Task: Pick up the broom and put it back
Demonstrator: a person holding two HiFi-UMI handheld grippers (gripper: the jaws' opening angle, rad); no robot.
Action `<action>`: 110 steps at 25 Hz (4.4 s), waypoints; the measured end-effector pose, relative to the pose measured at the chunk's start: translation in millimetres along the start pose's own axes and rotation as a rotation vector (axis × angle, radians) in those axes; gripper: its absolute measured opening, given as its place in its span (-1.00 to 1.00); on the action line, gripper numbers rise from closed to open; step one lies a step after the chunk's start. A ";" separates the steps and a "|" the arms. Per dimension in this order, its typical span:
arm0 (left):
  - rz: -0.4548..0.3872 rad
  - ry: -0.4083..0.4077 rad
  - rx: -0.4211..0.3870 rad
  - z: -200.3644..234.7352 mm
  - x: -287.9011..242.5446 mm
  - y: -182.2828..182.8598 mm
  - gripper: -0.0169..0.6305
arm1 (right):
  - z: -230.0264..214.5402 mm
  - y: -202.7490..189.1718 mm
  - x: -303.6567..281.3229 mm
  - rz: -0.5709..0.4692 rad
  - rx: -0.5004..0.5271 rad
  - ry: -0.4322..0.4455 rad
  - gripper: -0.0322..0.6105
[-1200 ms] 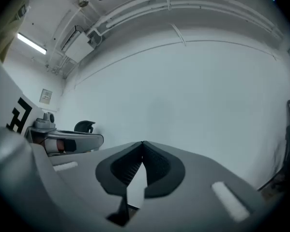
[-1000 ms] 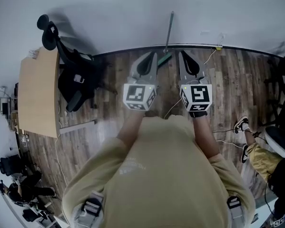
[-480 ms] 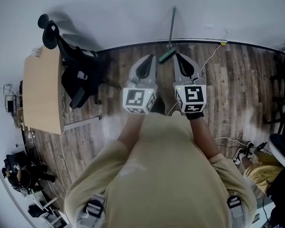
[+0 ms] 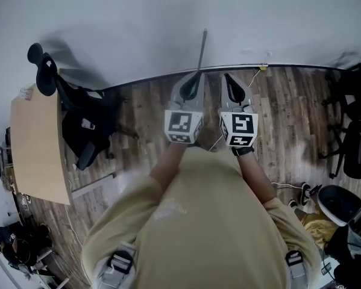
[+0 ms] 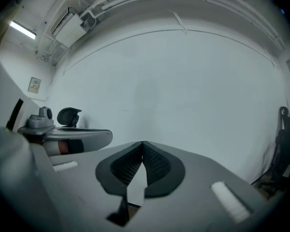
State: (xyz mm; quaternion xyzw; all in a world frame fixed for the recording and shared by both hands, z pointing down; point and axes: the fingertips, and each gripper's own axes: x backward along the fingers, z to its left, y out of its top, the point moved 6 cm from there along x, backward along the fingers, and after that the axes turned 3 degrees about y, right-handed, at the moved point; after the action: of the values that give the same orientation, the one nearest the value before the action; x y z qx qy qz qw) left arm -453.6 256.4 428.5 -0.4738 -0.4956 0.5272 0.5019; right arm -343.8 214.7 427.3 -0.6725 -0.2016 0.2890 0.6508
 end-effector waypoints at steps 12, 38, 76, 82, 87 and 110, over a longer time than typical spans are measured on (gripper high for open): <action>0.031 -0.016 0.067 120.3 -74.0 -10.4 -0.94 | -27.3 -1.2 -139.9 0.087 -0.026 -0.116 -0.89; 0.376 0.037 0.170 234.0 -239.1 -233.4 -0.94 | -94.7 -293.1 -367.3 0.625 -0.287 0.062 -0.76; 0.431 0.079 0.247 269.7 -204.2 -268.4 -0.94 | -97.3 -387.2 -449.7 0.626 -0.292 0.057 -0.61; 0.365 0.081 0.250 265.7 -196.0 -220.1 -0.94 | -86.7 -306.4 -409.4 0.533 -0.265 0.038 -0.61; 0.318 0.054 0.210 263.1 -193.5 -164.9 -0.94 | -85.8 -206.8 -379.4 0.364 -0.283 -0.033 -0.61; -0.041 -0.021 -0.041 232.8 -162.3 96.0 -0.94 | -44.6 100.1 -224.1 -0.120 -0.018 -0.211 -0.62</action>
State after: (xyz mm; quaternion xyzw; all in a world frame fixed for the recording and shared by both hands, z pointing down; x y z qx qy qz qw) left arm -683.8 82.8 346.9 -0.4685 -0.5211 0.5114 0.4974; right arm -493.7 28.7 355.7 -0.6310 -0.3115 0.3170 0.6359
